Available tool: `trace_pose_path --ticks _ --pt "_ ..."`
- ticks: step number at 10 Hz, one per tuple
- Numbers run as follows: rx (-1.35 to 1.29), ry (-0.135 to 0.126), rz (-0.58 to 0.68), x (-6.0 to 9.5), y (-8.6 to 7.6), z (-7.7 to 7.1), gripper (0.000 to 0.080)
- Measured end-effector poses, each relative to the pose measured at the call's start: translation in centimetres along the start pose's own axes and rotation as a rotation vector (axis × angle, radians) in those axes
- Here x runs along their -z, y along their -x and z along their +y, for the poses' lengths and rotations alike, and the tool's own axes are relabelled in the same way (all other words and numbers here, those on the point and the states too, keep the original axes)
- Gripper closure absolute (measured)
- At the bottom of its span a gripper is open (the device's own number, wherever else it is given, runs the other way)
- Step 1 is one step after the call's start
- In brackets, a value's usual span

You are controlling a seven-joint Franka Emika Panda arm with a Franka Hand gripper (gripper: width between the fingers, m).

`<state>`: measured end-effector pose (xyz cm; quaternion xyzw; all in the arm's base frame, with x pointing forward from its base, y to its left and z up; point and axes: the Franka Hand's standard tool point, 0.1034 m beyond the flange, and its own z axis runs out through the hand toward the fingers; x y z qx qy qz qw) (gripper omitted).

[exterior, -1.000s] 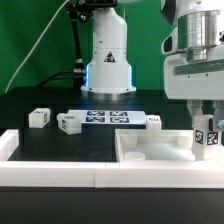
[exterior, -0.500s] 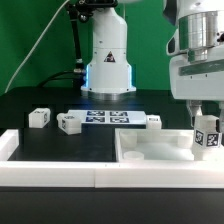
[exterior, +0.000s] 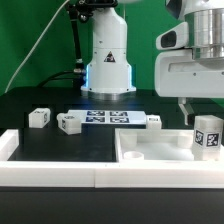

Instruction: Assemble one leg

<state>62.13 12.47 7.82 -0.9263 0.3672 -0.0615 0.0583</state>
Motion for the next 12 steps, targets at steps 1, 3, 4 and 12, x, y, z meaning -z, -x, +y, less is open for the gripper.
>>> trace_pose_path --ticks 1,3,4,12 --pt "0.132 0.007 0.006 0.01 -0.27 0.19 0.015" --pt "0.369 0.04 0.018 -0.03 -0.35 0.23 0.015" --pt "0.487 0.057 0.025 -0.12 -0.33 0.28 0.015" --pt "0.768 0.08 0.051 -0.34 -0.57 0.31 0.0402"
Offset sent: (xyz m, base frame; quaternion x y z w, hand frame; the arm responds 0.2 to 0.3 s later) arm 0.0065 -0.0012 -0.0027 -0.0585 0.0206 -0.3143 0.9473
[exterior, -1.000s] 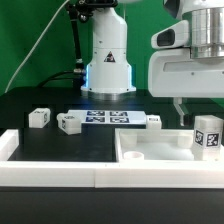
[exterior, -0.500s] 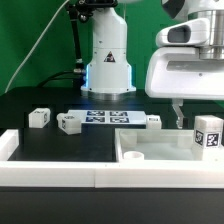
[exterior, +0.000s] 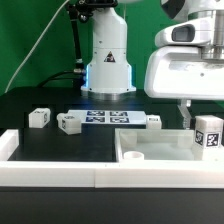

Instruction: Assemble one leg

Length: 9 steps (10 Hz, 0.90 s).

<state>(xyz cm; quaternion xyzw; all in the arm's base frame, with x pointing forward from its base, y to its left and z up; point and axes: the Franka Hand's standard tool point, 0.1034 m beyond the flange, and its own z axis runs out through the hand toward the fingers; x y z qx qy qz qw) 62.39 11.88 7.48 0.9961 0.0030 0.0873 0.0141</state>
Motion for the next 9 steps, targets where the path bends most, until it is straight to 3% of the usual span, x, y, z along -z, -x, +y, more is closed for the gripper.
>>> trace_pose_path --ticks 1,2,5,6,9 --pt "0.0 0.0 0.0 0.01 -0.01 -0.01 0.0402" --pt "-0.02 -0.001 0.0 0.01 -0.01 -0.03 0.0509" --pt "-0.098 -0.004 0.012 -0.01 -0.07 -0.03 0.0509" --pt "-0.23 -0.013 0.015 -0.01 -0.06 -0.18 0.0509" --pt "-0.393 -0.001 0.021 -0.07 0.07 0.39 0.0508"
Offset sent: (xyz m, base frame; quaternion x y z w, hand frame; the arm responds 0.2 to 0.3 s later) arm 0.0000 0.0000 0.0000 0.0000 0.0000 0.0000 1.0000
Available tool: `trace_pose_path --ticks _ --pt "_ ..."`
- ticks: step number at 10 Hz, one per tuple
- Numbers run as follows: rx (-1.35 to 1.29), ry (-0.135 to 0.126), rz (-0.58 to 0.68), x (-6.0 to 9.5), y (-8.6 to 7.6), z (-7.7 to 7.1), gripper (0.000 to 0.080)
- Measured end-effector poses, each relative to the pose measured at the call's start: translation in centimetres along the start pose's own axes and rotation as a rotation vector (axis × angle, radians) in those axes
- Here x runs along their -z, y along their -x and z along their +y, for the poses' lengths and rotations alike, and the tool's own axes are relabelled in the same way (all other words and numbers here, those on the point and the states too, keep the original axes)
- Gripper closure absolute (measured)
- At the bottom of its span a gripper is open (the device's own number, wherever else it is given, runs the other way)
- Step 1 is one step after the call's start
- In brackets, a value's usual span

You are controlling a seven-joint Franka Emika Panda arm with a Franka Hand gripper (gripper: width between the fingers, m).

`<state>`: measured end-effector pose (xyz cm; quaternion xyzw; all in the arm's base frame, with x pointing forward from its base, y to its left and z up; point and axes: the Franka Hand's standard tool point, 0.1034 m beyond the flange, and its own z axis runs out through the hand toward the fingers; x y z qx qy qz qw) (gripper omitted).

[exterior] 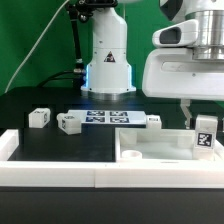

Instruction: Assemble one leg

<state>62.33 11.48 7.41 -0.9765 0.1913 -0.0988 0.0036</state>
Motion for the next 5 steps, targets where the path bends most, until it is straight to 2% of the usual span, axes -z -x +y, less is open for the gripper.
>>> trace_pose_path --ticks 1,2,3,4,5 --pt "0.003 0.0 0.0 -0.01 -0.01 0.02 0.0508" --pt "0.003 0.0 0.0 -0.01 0.0 0.02 0.0438" --pt "0.003 0.0 0.0 -0.01 0.0 0.01 0.0251" --pt "0.003 0.0 0.0 -0.01 0.0 0.01 0.0251" --pt "0.003 0.0 0.0 -0.01 0.0 0.01 0.0181"
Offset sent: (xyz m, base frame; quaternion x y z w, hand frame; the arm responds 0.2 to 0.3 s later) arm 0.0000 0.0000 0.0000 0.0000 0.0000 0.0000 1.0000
